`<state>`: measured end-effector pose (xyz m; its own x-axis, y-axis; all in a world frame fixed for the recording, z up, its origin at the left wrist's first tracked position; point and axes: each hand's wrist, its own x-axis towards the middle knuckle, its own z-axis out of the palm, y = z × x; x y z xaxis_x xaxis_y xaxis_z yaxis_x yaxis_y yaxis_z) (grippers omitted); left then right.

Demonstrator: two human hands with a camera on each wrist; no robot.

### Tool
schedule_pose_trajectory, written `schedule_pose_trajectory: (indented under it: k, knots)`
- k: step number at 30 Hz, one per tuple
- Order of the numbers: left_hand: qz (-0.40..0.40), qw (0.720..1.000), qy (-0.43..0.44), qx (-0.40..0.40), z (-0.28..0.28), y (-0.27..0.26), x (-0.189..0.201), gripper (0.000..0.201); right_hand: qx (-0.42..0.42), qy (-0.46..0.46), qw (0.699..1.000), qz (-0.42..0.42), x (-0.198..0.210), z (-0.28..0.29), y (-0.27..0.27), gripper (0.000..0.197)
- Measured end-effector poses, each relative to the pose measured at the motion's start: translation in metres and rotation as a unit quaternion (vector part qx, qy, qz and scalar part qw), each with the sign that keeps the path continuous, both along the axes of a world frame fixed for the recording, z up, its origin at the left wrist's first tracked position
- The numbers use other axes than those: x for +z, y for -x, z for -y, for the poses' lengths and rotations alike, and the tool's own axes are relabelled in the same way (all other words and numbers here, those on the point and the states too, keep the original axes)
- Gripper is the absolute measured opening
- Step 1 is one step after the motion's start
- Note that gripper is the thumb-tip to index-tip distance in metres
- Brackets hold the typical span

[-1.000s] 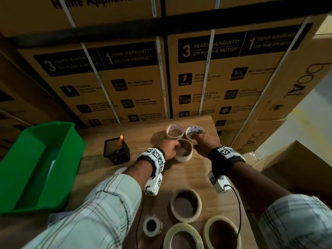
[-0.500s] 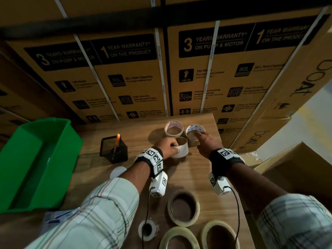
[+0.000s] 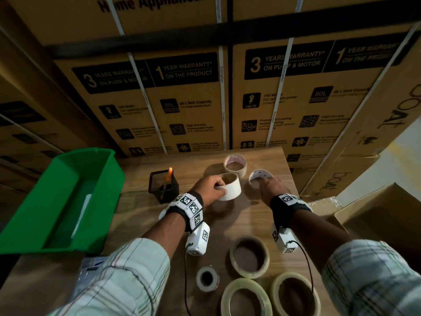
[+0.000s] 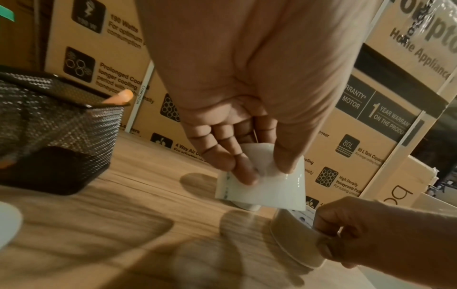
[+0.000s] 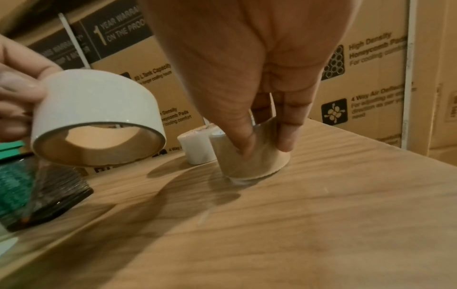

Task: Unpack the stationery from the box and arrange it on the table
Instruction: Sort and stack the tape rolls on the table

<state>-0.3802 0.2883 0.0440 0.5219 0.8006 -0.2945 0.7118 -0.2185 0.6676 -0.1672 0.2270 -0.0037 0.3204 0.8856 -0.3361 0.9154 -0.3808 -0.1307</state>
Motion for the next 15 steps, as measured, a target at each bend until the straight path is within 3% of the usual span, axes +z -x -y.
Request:
schedule_pose_trajectory:
  k: [9,15]
  knots:
    - [0.003,1.000,-0.016,-0.001,0.024,0.080,0.023,0.004,0.055,-0.102,0.993,0.030,0.051,0.026,0.061,0.034]
    - [0.045,0.999,-0.020,0.017,0.052,0.158,0.036,0.011,0.097,-0.215,0.971,0.032,0.096,0.044,0.138,0.031]
